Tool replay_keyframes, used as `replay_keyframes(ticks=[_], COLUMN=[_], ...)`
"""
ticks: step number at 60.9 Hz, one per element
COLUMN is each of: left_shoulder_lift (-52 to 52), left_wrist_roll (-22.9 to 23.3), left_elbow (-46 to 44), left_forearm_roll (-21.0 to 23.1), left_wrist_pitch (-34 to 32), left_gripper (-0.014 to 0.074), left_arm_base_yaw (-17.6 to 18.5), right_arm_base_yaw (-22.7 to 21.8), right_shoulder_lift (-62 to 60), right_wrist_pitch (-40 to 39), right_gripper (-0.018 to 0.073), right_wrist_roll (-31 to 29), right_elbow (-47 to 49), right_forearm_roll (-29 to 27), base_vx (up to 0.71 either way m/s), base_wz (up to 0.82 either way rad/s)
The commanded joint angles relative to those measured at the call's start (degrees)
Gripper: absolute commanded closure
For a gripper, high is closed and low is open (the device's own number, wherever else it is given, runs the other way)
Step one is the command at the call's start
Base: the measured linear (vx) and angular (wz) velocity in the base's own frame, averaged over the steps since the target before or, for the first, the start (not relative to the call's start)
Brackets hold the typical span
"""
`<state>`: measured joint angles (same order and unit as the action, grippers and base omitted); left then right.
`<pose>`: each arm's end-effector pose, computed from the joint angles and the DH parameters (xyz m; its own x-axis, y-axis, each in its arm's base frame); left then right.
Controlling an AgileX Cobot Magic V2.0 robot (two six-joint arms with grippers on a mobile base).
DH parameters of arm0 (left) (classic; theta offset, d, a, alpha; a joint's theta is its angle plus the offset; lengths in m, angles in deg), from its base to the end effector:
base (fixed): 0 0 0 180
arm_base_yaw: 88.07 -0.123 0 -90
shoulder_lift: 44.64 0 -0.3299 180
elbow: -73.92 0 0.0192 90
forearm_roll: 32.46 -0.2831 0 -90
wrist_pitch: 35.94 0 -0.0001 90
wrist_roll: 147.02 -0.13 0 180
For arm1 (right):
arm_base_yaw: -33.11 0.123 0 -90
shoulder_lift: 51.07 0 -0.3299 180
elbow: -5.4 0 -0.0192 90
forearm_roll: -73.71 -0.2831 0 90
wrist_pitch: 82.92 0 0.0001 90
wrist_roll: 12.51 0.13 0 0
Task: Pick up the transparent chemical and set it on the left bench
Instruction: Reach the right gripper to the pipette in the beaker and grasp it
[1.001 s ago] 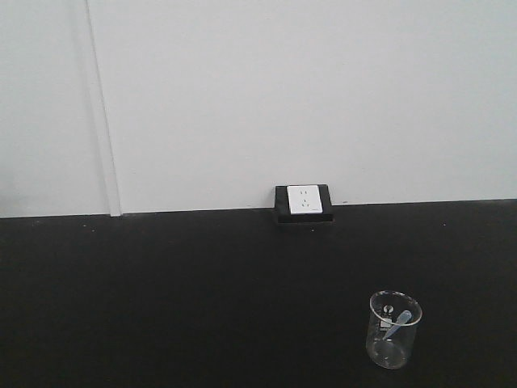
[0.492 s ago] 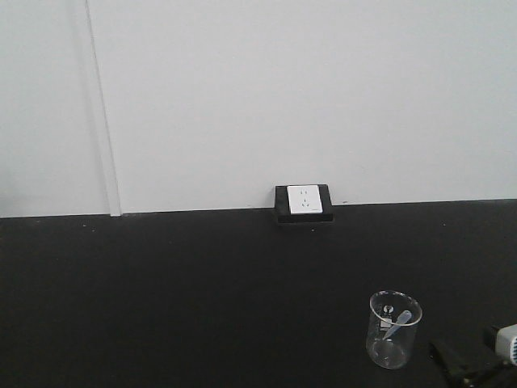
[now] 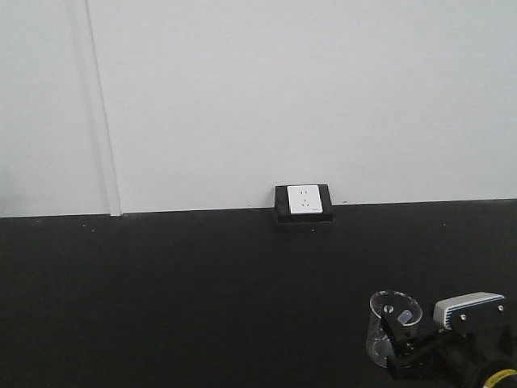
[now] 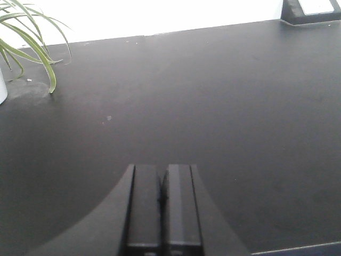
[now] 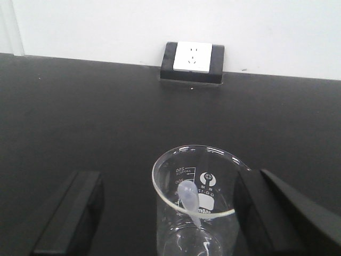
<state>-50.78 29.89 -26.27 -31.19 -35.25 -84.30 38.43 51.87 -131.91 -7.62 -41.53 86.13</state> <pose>0.0826 -0.0055 0.2050 0.0606 0.0278 -0.9978 0.0641 0.9974 0.0317 0.3547 0.0542 0.1835 -0.1845 -0.0748 -0.9800 -0.2610 0.9650 -0.0245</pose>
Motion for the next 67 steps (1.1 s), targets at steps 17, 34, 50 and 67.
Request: replay_keyframes(ticks=[17,34,50,67], left_shoulder_lift=[1.1,1.1,1.1,1.1], left_wrist_roll=[0.45,0.45,0.45,0.45], left_elbow=[0.93,0.93,0.93,0.93], left_forearm_roll=[0.04,0.04,0.04,0.04], left_wrist_pitch=[-4.49,-4.49,-4.49,-4.49], left_gripper=[0.06,0.06,0.06,0.06], left_arm_base_yaw=[0.1,0.1,0.1,0.1], right_arm_base_yaw=[-0.31,-0.31,-0.31,-0.31], right_shoulder_lift=[5.21,5.57,5.57,3.55], right_wrist_pitch=[-4.95,-6.31,-5.25,-5.5], right_gripper=[0.0046,0.0258,0.0405,0.0498], right_wrist_roll=[-0.39,-0.52,-0.52,-0.52], right_elbow=[6.48,6.48,6.48,6.48], right_forearm_roll=[-0.28,-0.71,-2.02,-2.02], base_vx=[0.0,0.0,0.0,0.0], base_wz=[0.0,0.0,0.0,0.0])
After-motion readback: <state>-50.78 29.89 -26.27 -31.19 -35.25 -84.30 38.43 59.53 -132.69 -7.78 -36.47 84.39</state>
